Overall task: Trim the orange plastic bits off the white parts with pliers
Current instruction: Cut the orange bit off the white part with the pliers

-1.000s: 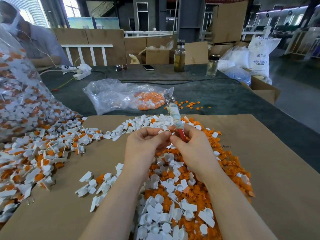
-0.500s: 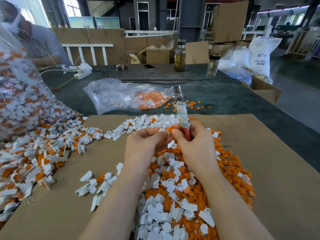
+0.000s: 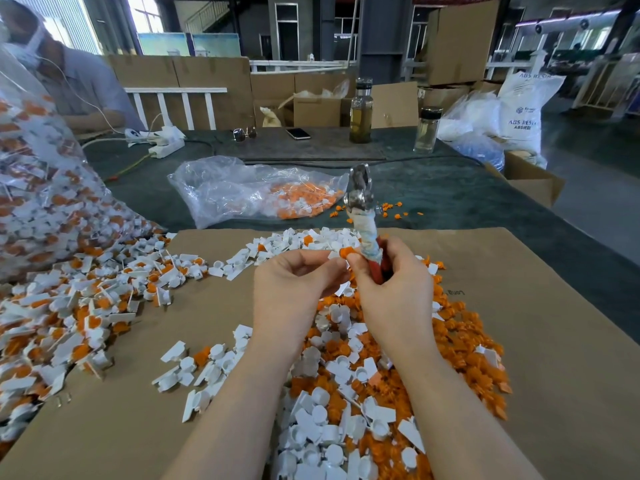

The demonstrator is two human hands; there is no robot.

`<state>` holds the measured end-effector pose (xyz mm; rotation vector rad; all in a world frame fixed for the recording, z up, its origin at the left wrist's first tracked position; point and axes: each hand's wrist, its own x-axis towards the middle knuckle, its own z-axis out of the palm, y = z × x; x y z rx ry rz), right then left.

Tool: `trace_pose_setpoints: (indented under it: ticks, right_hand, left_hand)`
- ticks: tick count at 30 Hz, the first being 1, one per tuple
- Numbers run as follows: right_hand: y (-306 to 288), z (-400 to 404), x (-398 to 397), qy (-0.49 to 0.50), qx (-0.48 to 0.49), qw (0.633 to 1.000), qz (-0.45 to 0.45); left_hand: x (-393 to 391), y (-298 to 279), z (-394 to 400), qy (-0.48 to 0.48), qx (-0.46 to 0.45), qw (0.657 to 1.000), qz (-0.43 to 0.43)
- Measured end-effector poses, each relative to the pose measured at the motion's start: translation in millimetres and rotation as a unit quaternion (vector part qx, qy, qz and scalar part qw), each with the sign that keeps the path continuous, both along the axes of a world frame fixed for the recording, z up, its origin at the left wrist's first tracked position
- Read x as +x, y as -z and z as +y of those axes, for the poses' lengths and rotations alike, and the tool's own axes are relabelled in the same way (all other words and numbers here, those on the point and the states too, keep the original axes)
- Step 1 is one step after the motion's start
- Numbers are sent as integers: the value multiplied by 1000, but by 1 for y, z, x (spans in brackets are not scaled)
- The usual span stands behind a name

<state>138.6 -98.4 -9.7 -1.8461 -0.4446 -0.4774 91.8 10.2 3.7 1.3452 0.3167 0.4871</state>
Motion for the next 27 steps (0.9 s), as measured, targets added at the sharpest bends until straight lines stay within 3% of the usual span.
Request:
trace_pose_setpoints:
  ticks: [13, 27]
  right_hand:
    - [2, -1, 2, -2, -30, 1000, 2]
    - [-2, -8, 8, -122, -20, 988, 94]
  left_hand:
    - [-1, -2, -3, -32, 78, 996, 23]
    - [2, 4, 4, -75, 69, 995, 10]
